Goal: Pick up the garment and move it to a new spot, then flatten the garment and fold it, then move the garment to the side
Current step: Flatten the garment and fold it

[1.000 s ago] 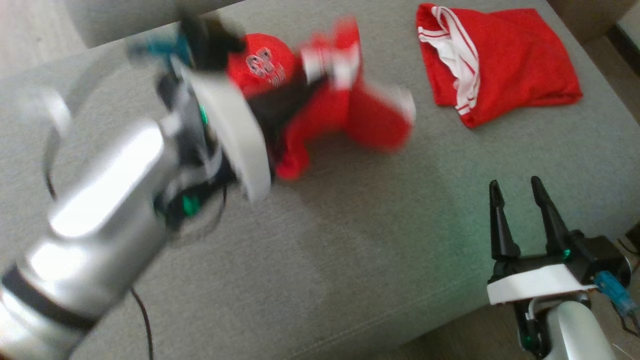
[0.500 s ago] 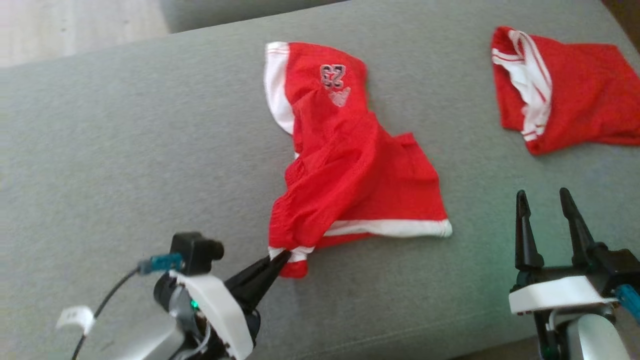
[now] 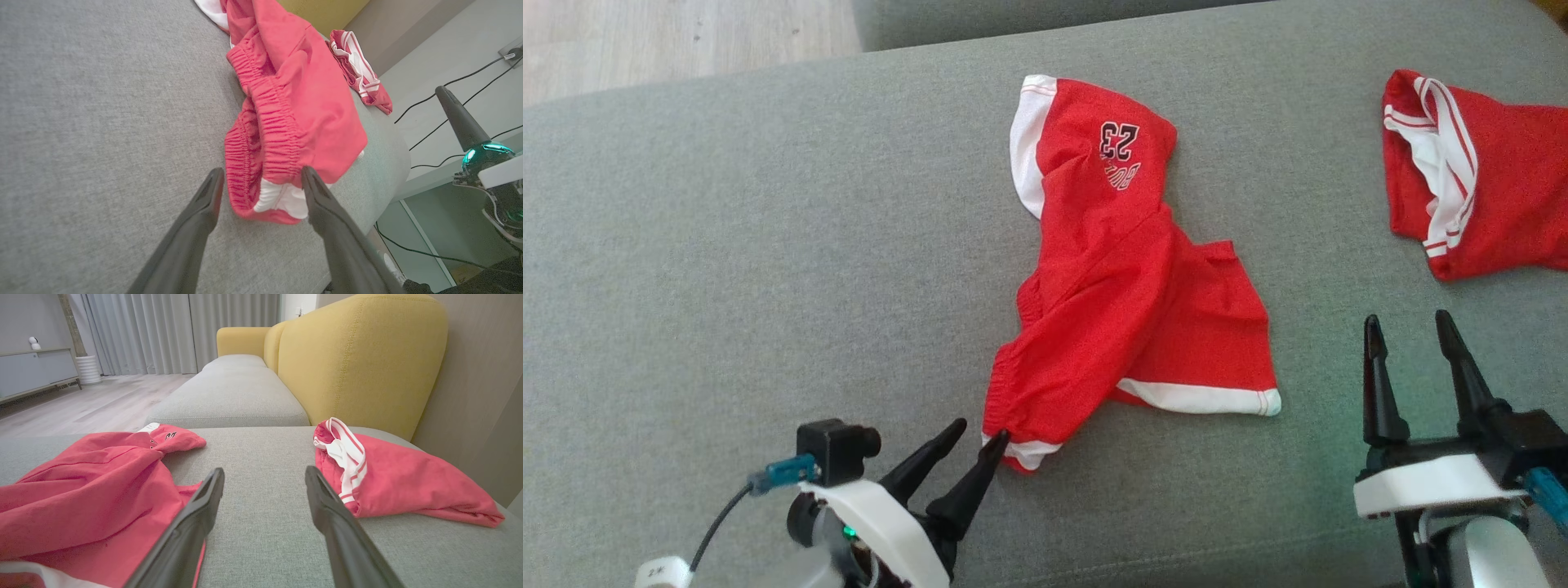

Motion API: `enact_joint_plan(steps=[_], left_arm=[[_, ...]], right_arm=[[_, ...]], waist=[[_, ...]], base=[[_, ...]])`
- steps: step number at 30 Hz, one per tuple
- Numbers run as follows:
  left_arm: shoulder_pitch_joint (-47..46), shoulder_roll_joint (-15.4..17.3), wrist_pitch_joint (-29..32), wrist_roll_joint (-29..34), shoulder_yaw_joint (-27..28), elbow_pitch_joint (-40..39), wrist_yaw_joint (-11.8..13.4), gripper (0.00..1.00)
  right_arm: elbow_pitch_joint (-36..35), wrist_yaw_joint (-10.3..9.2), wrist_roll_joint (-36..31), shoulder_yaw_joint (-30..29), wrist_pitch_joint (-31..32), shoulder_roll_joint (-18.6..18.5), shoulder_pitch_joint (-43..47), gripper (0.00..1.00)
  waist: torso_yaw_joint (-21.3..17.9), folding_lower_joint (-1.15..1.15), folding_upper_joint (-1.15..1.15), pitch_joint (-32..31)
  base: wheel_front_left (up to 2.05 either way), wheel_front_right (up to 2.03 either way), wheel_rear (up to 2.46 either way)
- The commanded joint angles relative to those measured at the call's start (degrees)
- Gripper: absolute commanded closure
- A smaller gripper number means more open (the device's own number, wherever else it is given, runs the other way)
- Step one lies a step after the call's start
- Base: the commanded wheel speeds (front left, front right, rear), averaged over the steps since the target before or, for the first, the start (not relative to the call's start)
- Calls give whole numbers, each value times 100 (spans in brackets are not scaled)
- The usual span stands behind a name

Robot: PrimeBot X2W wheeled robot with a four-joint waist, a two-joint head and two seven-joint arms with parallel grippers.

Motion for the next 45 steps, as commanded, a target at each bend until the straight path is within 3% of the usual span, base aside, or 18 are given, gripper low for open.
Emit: enact_joint_plan(steps=[1, 8, 11, 12, 14, 16, 17, 21, 24, 32, 36, 40, 42, 43, 44, 45], left_arm=[[-169, 55, -62, -69, 229, -99, -39, 0], [-210, 85, 64, -77, 118, 39, -166, 0], [-235, 82, 118, -95, 73, 83, -219, 30], [-243, 84, 138, -98, 60, 100, -229, 55], [-253, 93, 153, -94, 51, 137, -226, 69], [-256, 104, 176, -106, 45, 153, -228, 94], [-257, 117, 195, -112, 39, 158, -232, 100], [-288, 164, 157, -147, 105, 141, -248, 100], [-304, 259, 21, -178, 348, 80, -112, 100], [251, 601, -185, -357, 1205, -179, 772, 100], [499, 401, -209, -434, 1439, -58, 1005, 100], [648, 104, -220, -439, 1596, 291, 1076, 100], [691, -55, -223, -386, 1726, 429, 992, 100], [746, -221, -224, -220, 2002, 471, 912, 77], [791, -304, -224, -91, 2151, 459, 868, 30], [848, -389, -224, 51, 2297, 430, 820, 0]], right_arm=[[-174, -5, -33, 122, -22, -40, -14, 0], [-170, -5, -15, 163, -22, -40, -14, 0], [-169, -5, 0, 175, -22, -40, 0, 0], [-167, -5, 5, 179, -22, -40, 5, 0], [-166, -5, 13, 181, -22, -40, 15, 0], [-172, -5, 18, 179, -22, -40, 17, 0], [-175, -5, 19, 177, -22, -40, 15, 0], [-176, -5, 29, 164, -22, -40, 11, 0], [-170, -5, 35, 155, -22, -40, 25, 0], [-162, -5, 24, 112, -22, -40, 113, 0], [-130, -5, 12, 145, -22, -40, 136, 0], [-111, -5, -2, 174, -22, -40, 108, 0], [-111, -5, -14, 179, -22, -40, 100, 0], [-113, -5, -34, 172, -22, -40, 111, 0], [-113, -5, -43, 166, -22, -40, 120, 0], [-115, -5, -53, 156, -22, -40, 133, 0]], waist=[[-7, 0, 0, -3], [-70, 0, 0, -12], [-109, 0, 0, -15], [-124, 0, 0, -21], [-151, 0, 0, -26], [-171, 0, 0, -15], [-180, 0, 0, -9], [-194, 0, 0, -3], [-194, 0, 0, -20], [-170, 0, 0, -131], [-107, 0, 0, -161], [-74, 0, 0, -167], [-59, 0, 0, -172], [-36, 0, 0, -187], [-26, 0, 0, -196], [-14, 0, 0, -207]], base=[[0, 0, 0], [0, 0, 0], [0, 0, 0], [0, 0, 0], [0, 0, 0], [0, 0, 0], [0, 0, 0], [0, 0, 0], [0, 0, 0], [0, 0, 0], [0, 0, 0], [0, 0, 0], [0, 0, 0], [0, 0, 0], [0, 0, 0], [0, 0, 0]])
